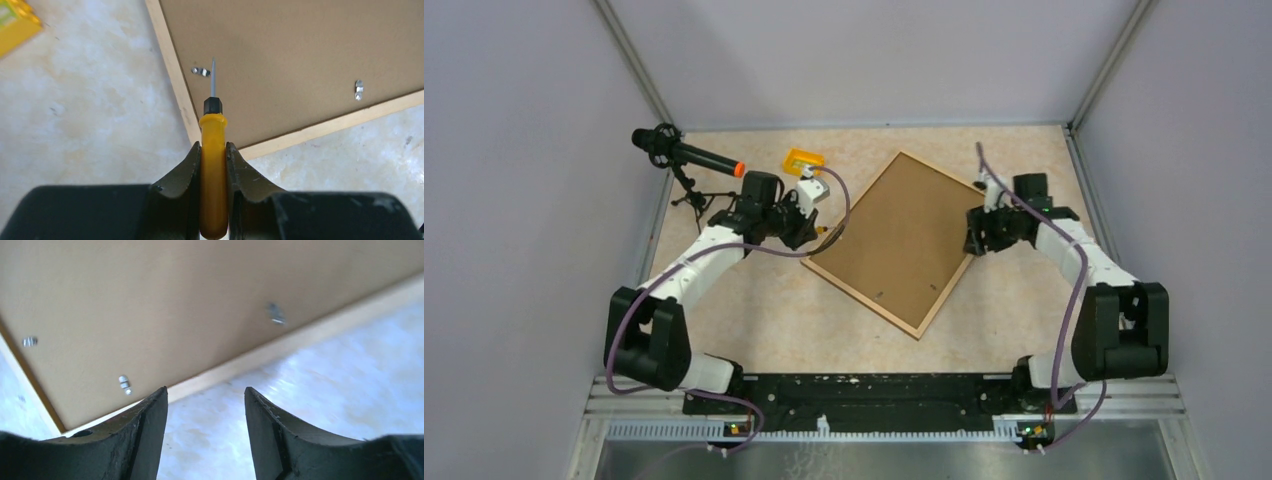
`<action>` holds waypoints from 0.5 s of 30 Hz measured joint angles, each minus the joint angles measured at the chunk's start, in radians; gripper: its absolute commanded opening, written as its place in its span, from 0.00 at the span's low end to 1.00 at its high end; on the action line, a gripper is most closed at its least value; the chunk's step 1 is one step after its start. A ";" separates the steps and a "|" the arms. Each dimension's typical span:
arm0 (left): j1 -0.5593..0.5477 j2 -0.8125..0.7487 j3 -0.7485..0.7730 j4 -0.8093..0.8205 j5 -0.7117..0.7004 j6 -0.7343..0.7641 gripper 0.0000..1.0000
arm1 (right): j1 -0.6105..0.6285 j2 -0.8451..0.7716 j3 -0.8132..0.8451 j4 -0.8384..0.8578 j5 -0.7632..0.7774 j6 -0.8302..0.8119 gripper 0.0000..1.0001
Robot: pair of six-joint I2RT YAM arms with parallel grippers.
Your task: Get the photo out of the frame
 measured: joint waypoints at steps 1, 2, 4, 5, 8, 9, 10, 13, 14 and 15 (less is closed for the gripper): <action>0.000 -0.016 0.014 -0.001 0.000 -0.005 0.00 | -0.059 -0.012 -0.001 0.005 -0.011 0.029 0.58; 0.000 -0.029 0.024 0.000 0.000 -0.008 0.00 | -0.109 -0.022 -0.002 0.010 -0.021 0.051 0.58; 0.000 -0.050 0.042 0.000 0.001 -0.016 0.00 | -0.190 -0.033 -0.003 0.020 -0.026 0.092 0.58; 0.000 -0.059 0.049 0.000 0.001 -0.021 0.00 | -0.217 -0.034 -0.007 0.026 -0.019 0.110 0.58; 0.000 -0.068 0.056 0.001 0.002 -0.026 0.00 | -0.237 -0.025 -0.023 0.030 -0.008 0.156 0.61; 0.000 -0.067 0.056 0.000 0.003 -0.026 0.00 | -0.237 -0.017 -0.024 0.027 -0.012 0.164 0.63; 0.000 -0.067 0.056 -0.004 0.003 -0.027 0.00 | -0.237 -0.008 -0.027 0.028 -0.021 0.171 0.64; 0.000 -0.068 0.056 -0.008 0.003 -0.029 0.00 | -0.234 0.020 -0.041 0.033 -0.036 0.194 0.65; 0.000 -0.067 0.056 -0.010 0.003 -0.029 0.00 | -0.230 0.024 -0.046 0.034 -0.037 0.201 0.65; 0.000 -0.068 0.056 -0.010 0.003 -0.029 0.00 | -0.226 0.029 -0.050 0.036 -0.036 0.211 0.65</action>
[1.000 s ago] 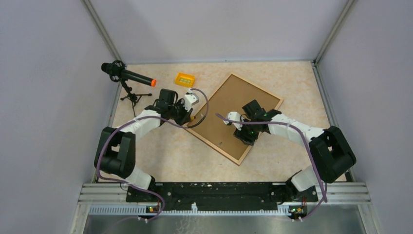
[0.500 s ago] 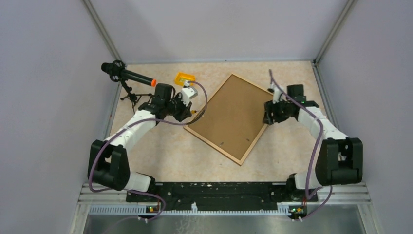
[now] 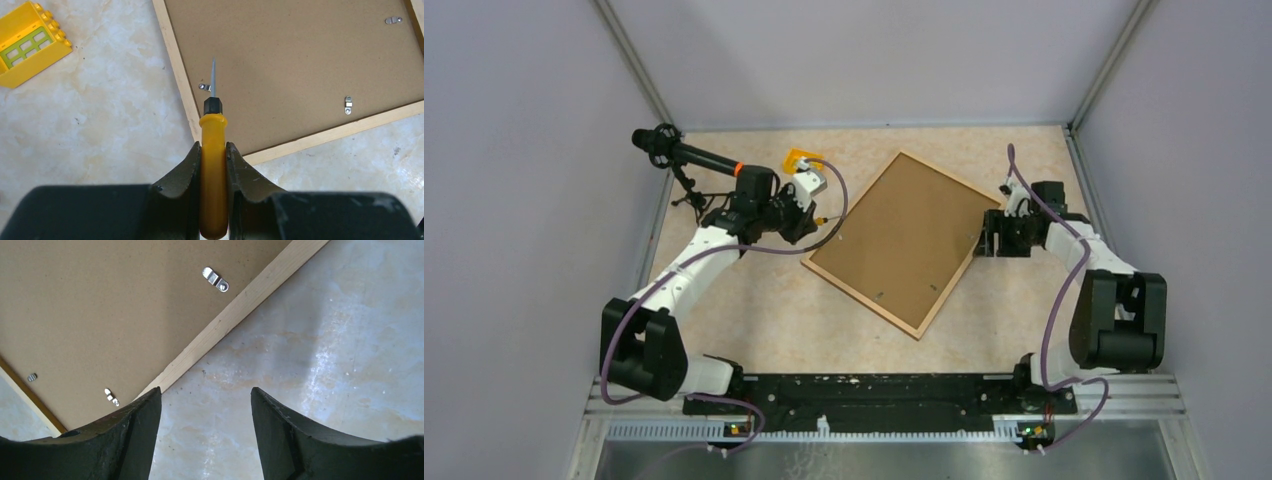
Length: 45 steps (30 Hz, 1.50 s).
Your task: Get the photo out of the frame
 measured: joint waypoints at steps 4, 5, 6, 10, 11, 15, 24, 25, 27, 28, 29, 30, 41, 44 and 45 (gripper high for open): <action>0.000 0.000 0.000 -0.003 0.010 -0.001 0.00 | 0.039 0.040 -0.001 0.020 0.026 0.027 0.62; 0.000 0.000 0.000 -0.003 0.014 -0.001 0.00 | 0.055 0.056 0.000 0.026 0.033 0.032 0.61; 0.000 0.000 0.000 -0.003 0.016 -0.001 0.00 | 0.069 0.077 0.000 0.031 0.038 0.036 0.60; 0.000 -0.004 -0.003 -0.004 0.023 -0.001 0.00 | 0.108 0.156 0.012 0.040 0.052 0.060 0.56; 0.000 -0.007 -0.006 -0.004 0.023 -0.001 0.00 | 0.115 0.170 0.029 0.050 0.067 0.062 0.55; 0.000 -0.024 -0.008 -0.004 0.027 -0.004 0.00 | 0.156 0.235 0.103 0.056 0.113 0.070 0.50; 0.000 -0.035 -0.008 -0.006 0.030 -0.019 0.00 | 0.203 0.429 0.344 0.064 0.197 0.102 0.45; 0.000 -0.036 -0.010 -0.006 0.030 -0.019 0.00 | 0.209 0.433 0.351 0.062 0.211 0.086 0.41; 0.000 -0.042 -0.012 -0.007 0.030 -0.019 0.00 | 0.214 0.448 0.372 0.056 0.224 0.051 0.36; 0.000 -0.044 -0.013 -0.008 0.030 -0.019 0.00 | 0.215 0.459 0.391 0.054 0.226 0.030 0.36; 0.000 -0.046 -0.013 -0.008 0.030 -0.019 0.00 | 0.208 0.478 0.419 0.052 0.229 0.007 0.37; 0.000 -0.046 -0.013 -0.009 0.030 -0.019 0.00 | 0.202 0.501 0.453 0.045 0.225 -0.010 0.39; 0.000 -0.045 -0.013 -0.014 0.030 -0.019 0.00 | 0.095 0.583 0.567 0.033 0.163 -0.061 0.65; 0.000 -0.045 -0.013 -0.013 0.030 -0.022 0.00 | 0.102 0.575 0.559 0.033 0.187 -0.058 0.70; 0.000 -0.045 -0.013 -0.012 0.030 -0.023 0.00 | 0.109 0.564 0.540 0.045 0.195 -0.051 0.70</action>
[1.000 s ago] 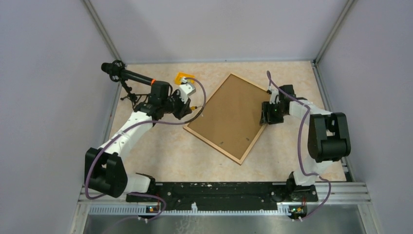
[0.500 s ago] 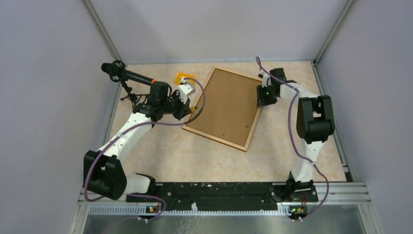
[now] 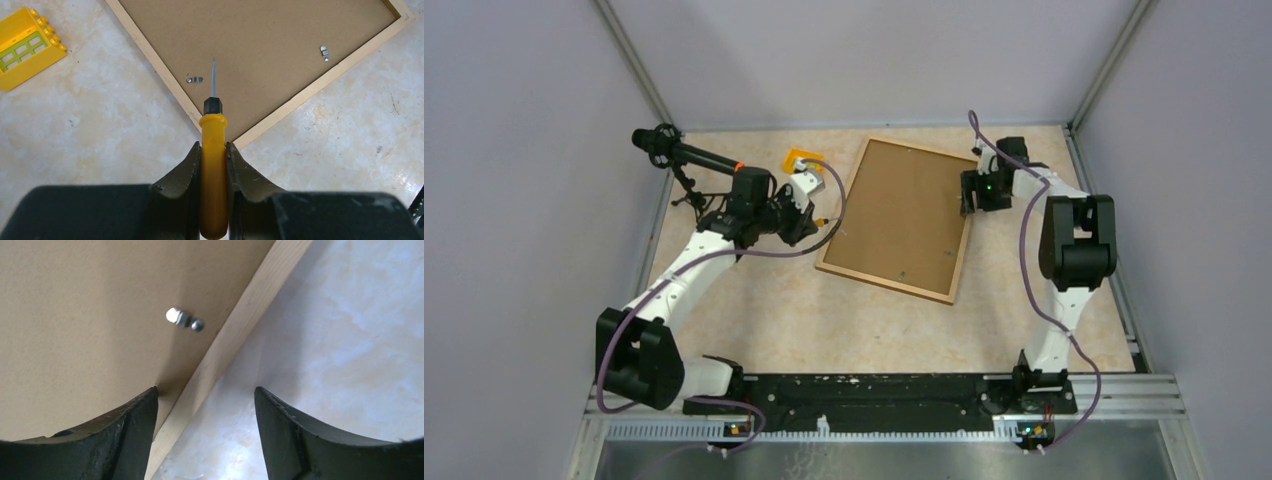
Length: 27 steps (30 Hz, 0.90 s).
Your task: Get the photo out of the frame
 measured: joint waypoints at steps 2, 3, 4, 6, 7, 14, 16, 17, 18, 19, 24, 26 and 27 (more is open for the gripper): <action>0.000 0.002 0.000 0.002 0.000 0.000 0.00 | 0.015 -0.026 -0.040 0.008 0.002 0.008 0.69; 0.000 0.006 0.000 0.002 0.000 -0.003 0.00 | 0.024 -0.040 -0.058 0.009 0.002 0.010 0.66; 0.000 0.011 0.000 0.002 0.000 -0.004 0.00 | 0.033 -0.050 -0.071 0.010 0.002 0.010 0.63; 0.000 0.021 0.003 0.002 -0.002 -0.008 0.00 | 0.052 -0.061 -0.093 0.018 0.002 0.011 0.56; 0.000 0.026 0.007 0.001 -0.004 -0.011 0.00 | 0.059 -0.065 -0.100 0.024 0.000 0.010 0.52; -0.001 0.035 0.033 0.000 -0.008 -0.022 0.00 | 0.053 -0.076 -0.112 0.031 0.007 0.006 0.27; -0.001 0.034 0.039 0.000 -0.009 -0.022 0.00 | 0.039 -0.074 -0.101 0.014 -0.005 -0.019 0.23; -0.001 0.034 0.039 -0.001 -0.010 -0.021 0.00 | 0.030 -0.069 -0.092 0.004 -0.014 -0.032 0.21; -0.001 0.034 0.039 -0.003 -0.010 -0.021 0.00 | 0.025 -0.060 -0.075 -0.014 -0.027 -0.053 0.19; -0.001 0.034 0.040 -0.006 -0.013 -0.019 0.00 | 0.020 -0.051 -0.057 -0.035 -0.038 -0.077 0.17; -0.004 0.034 0.047 -0.026 -0.021 -0.015 0.00 | 0.002 0.009 0.056 -0.146 -0.055 -0.211 0.13; -0.007 0.034 0.052 -0.033 -0.024 -0.014 0.00 | -0.002 0.036 0.108 -0.190 -0.059 -0.259 0.11; -0.010 0.034 0.057 -0.039 -0.027 -0.014 0.00 | -0.001 0.047 0.130 -0.209 -0.061 -0.281 0.10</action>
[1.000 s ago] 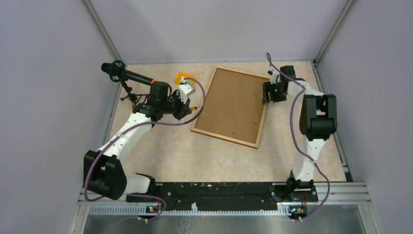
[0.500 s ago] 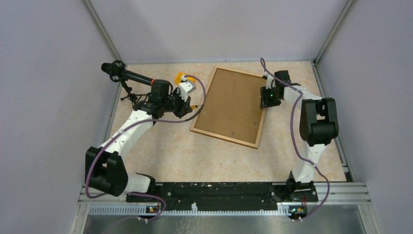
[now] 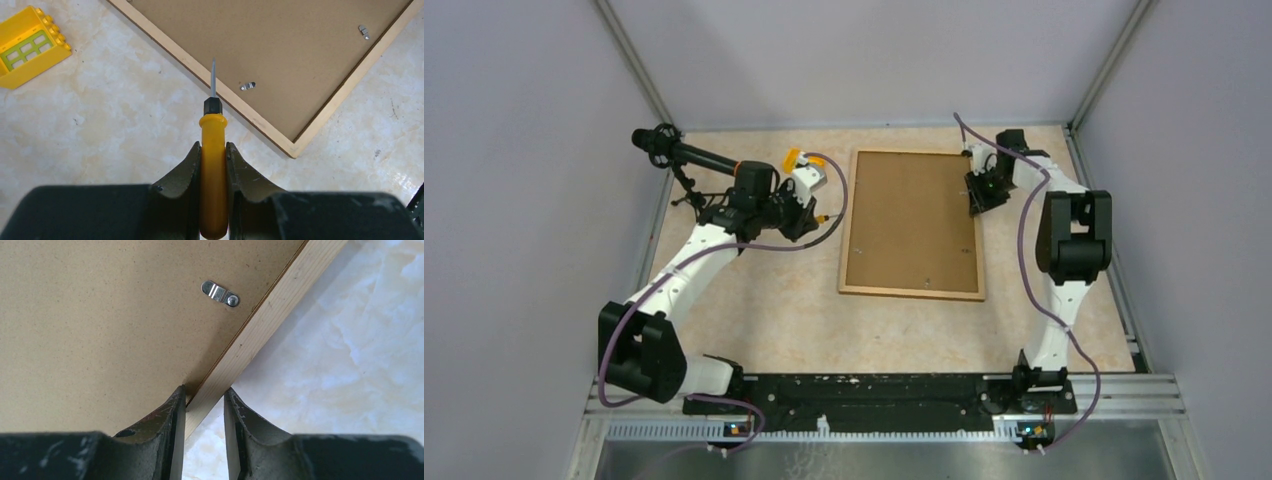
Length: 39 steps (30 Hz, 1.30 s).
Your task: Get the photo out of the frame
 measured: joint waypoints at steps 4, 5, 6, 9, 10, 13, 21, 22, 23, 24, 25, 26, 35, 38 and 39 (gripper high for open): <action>-0.011 0.000 0.019 -0.010 -0.009 0.001 0.00 | 0.019 0.020 0.049 -0.044 -0.016 -0.073 0.07; -0.014 0.003 0.024 -0.013 -0.013 0.002 0.00 | 0.029 0.020 0.050 -0.050 -0.024 -0.084 0.06; -0.018 0.007 0.030 -0.015 -0.016 0.003 0.00 | 0.043 0.020 0.050 -0.057 -0.038 -0.095 0.06; -0.030 0.028 0.045 -0.023 -0.039 0.010 0.00 | 0.097 0.015 0.021 -0.050 -0.074 -0.115 0.07; -0.035 0.039 0.051 -0.030 -0.055 0.014 0.00 | 0.121 0.009 0.003 -0.043 -0.085 -0.120 0.08; -0.041 0.060 0.064 -0.060 -0.085 0.023 0.00 | 0.171 -0.012 -0.028 -0.037 -0.099 -0.127 0.18; -0.045 0.097 0.141 -0.218 -0.148 0.130 0.00 | 0.193 -0.050 -0.038 -0.035 -0.093 -0.088 0.55; -0.047 0.099 0.156 -0.246 -0.159 0.155 0.00 | 0.188 -0.068 -0.045 -0.032 -0.092 -0.078 0.57; -0.050 0.102 0.172 -0.275 -0.170 0.179 0.00 | 0.186 -0.091 -0.056 -0.027 -0.092 -0.068 0.59; -0.055 0.109 0.197 -0.312 -0.185 0.210 0.00 | 0.182 -0.114 -0.070 -0.023 -0.090 -0.059 0.59; -0.059 0.114 0.217 -0.336 -0.197 0.236 0.00 | 0.180 -0.143 -0.089 -0.017 -0.089 -0.047 0.60; -0.064 0.118 0.234 -0.358 -0.209 0.261 0.00 | 0.179 -0.169 -0.106 -0.014 -0.089 -0.037 0.60; -0.237 0.152 0.294 -0.509 -0.475 0.443 0.00 | 0.179 -0.234 -0.249 0.009 -0.099 0.026 0.53; -0.292 0.188 0.305 -0.542 -0.552 0.469 0.00 | 0.179 -0.231 -0.275 0.019 -0.093 0.045 0.50; -0.302 0.201 0.309 -0.551 -0.578 0.476 0.00 | 0.179 -0.229 -0.278 0.023 -0.091 0.051 0.48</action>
